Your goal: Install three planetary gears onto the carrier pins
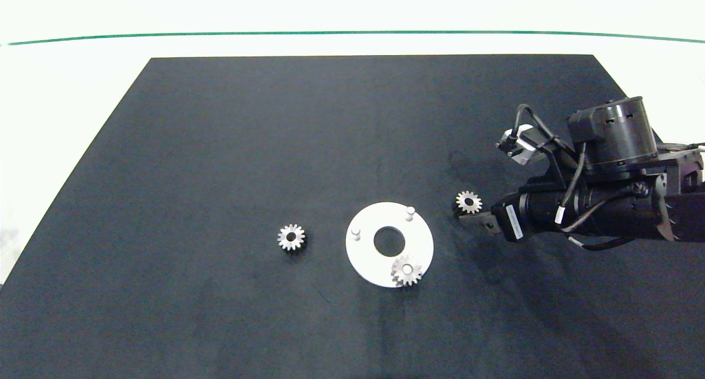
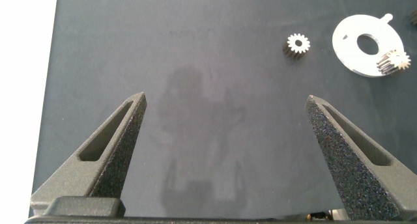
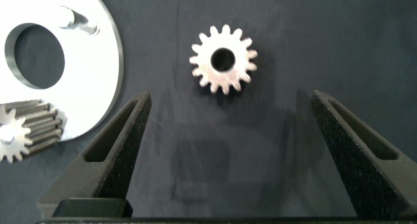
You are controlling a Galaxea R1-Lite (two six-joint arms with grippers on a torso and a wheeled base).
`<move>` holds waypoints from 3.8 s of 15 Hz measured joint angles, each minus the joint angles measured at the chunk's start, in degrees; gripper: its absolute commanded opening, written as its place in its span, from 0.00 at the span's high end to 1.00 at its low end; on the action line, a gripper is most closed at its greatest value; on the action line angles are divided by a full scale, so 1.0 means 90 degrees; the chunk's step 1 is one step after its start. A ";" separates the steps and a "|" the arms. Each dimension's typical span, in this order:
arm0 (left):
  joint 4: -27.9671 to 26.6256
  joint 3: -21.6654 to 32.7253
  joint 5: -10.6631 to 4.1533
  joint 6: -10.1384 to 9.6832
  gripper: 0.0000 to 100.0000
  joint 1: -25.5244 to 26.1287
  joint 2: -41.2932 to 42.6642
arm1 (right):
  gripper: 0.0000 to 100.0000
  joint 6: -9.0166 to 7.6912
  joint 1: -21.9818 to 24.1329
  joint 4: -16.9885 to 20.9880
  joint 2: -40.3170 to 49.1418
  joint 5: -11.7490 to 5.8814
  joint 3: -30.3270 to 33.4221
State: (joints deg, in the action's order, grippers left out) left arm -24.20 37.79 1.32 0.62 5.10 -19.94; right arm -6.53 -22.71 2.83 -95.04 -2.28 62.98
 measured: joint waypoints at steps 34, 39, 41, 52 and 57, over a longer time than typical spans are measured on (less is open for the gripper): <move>0.0009 0.0083 0.0000 0.0000 0.00 0.0009 -0.0072 | 0.56 -0.0018 -0.0207 0.0068 -0.1062 -0.0226 0.0962; 0.0009 0.0110 -0.0003 0.0000 0.00 0.0009 -0.0070 | 0.67 -0.0020 -0.0209 0.0077 -0.1057 -0.0226 0.0962; 0.0009 0.0122 0.0000 0.0000 0.00 0.0009 -0.0070 | 0.70 -0.0020 -0.0209 0.0077 -0.1057 -0.0223 0.0962; 0.0009 0.0127 0.0000 0.0000 0.00 0.0009 -0.0072 | 0.92 -0.0030 -0.0211 0.0089 -0.1050 -0.0223 0.0940; 0.0009 0.0127 0.0000 0.0000 0.00 0.0009 -0.0072 | 1.00 -0.0030 -0.0221 0.0116 -0.1008 -0.0221 0.0913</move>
State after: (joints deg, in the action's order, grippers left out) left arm -24.11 38.94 1.32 0.62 5.18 -20.59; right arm -6.80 -24.70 3.88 -104.11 -4.27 71.19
